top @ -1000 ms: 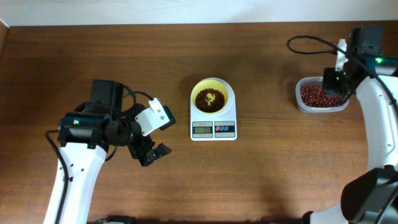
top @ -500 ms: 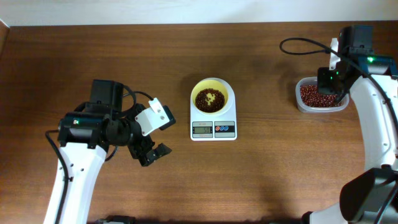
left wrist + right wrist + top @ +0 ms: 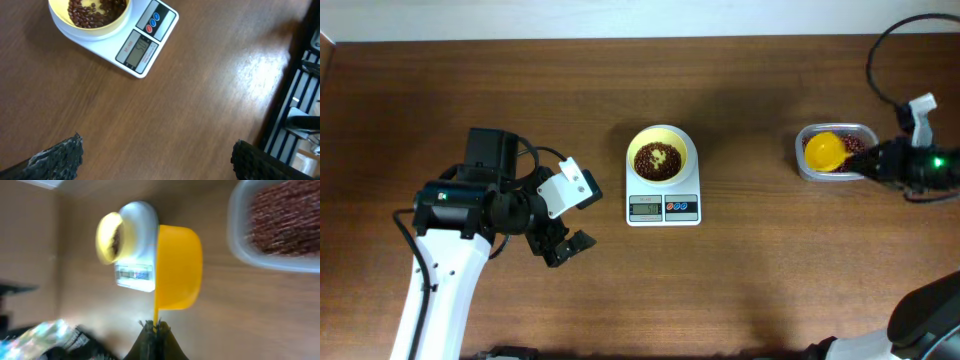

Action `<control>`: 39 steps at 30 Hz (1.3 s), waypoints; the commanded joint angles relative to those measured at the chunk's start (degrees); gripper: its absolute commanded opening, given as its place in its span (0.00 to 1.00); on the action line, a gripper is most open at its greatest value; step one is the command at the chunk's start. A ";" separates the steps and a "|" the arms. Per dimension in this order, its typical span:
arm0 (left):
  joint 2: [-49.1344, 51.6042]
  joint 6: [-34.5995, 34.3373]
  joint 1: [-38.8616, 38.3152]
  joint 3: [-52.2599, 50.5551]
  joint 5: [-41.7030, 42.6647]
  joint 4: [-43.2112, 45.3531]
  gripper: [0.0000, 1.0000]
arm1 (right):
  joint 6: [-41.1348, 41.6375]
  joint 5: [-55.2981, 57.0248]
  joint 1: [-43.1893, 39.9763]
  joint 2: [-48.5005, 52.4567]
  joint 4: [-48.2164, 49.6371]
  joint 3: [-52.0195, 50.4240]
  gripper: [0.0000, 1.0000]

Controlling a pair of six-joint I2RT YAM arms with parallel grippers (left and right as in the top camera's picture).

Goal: Scoop item into bowl and weigh 50g on scale

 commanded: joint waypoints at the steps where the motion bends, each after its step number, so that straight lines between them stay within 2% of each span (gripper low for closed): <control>1: -0.24 0.92 -0.22 0.72 1.01 -0.11 0.99 | -24.68 -9.18 -0.46 0.11 -11.85 0.92 0.04; 5: -0.24 0.92 -0.22 0.72 1.01 -0.11 0.99 | -27.50 -10.40 -0.28 -2.54 -11.69 0.79 0.04; 8: -0.24 0.92 -0.22 0.72 1.01 -0.11 0.99 | -25.81 -10.25 -0.28 -6.38 -11.72 0.79 0.04; 12: -0.24 0.92 -0.22 0.72 1.01 -0.11 0.99 | -17.07 -6.03 -0.31 -15.96 -11.69 0.79 0.04; 17: -0.22 0.92 -0.22 0.72 1.01 -0.11 0.99 | -1.42 2.97 -0.39 -31.61 -11.69 -0.20 0.04; 20: -0.24 0.92 -0.22 0.72 1.01 -0.11 0.99 | 6.25 9.57 -0.39 -39.98 -11.67 -3.93 0.04; 24: -0.24 0.92 -0.22 0.72 1.01 -0.11 0.99 | 12.07 9.77 -0.42 -49.31 -9.40 -13.14 0.04; 29: -0.22 0.92 -0.22 0.72 1.01 -0.11 0.99 | 26.21 9.40 -0.39 -54.01 2.69 -32.59 0.04; 33: -0.24 0.92 -0.22 0.72 1.01 -0.11 0.99 | 39.69 4.74 -0.39 -53.94 19.43 -47.76 0.04; 36: -0.24 0.92 -0.22 0.72 1.01 -0.11 0.99 | 48.59 5.86 -0.39 -53.83 33.51 -56.46 0.04; 39: -0.24 0.92 -0.22 0.72 1.01 -0.11 0.99 | 55.69 8.35 -0.39 -53.83 40.65 -62.07 0.04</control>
